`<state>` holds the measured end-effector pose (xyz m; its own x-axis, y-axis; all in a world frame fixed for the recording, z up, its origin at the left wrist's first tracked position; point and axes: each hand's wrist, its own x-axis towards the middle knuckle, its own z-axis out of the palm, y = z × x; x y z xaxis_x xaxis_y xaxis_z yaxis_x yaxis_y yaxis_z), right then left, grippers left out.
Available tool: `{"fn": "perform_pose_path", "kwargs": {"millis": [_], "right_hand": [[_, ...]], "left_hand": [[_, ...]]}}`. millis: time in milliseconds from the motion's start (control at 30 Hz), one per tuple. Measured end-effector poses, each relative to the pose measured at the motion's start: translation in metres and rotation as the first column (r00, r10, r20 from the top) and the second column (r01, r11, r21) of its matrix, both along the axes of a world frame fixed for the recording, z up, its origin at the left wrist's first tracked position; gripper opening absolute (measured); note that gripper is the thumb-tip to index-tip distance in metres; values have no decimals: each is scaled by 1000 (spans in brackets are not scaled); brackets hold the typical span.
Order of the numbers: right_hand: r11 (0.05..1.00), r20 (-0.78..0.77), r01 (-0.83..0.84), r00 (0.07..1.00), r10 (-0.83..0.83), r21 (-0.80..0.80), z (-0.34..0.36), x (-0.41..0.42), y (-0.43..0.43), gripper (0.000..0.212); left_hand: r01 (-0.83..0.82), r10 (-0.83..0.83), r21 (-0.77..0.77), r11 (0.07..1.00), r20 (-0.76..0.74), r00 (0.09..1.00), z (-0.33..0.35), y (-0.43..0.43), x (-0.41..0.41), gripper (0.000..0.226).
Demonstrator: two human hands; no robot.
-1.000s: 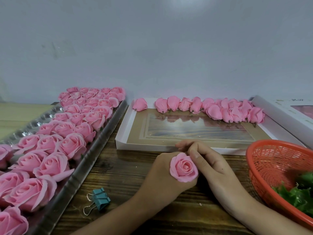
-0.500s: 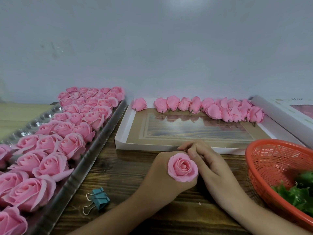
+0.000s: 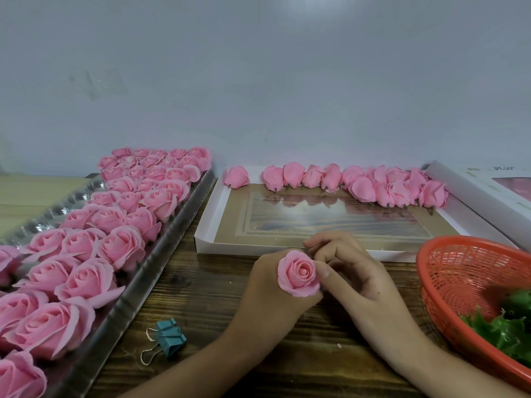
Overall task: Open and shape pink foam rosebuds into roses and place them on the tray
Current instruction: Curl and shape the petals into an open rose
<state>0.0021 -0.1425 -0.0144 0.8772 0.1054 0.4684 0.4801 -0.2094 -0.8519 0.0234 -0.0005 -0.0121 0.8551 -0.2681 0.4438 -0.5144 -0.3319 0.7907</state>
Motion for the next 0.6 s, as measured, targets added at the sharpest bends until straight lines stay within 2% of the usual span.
{"fn": "perform_pose_path", "kwargs": {"millis": [67,233,400,600], "right_hand": [[1000,-4,-15,1000,15,7,0,0,1,25],[997,-49,-54,997,57,57,0,1,1,22],[1000,-26,8,1000,-8,-8,-4,5,0,24],[994,0,42,999,-42,-101,-6,6,-1,24]], "left_hand": [[4,-4,18,1000,6,1000,1,-1,0,47],[39,-40,-27,999,-35,999,3,-2,-2,31],[53,-53,-24,998,-16,998,4,-3,-3,36],[75,-76,-55,996,-25,997,2,-2,-2,31]]}}
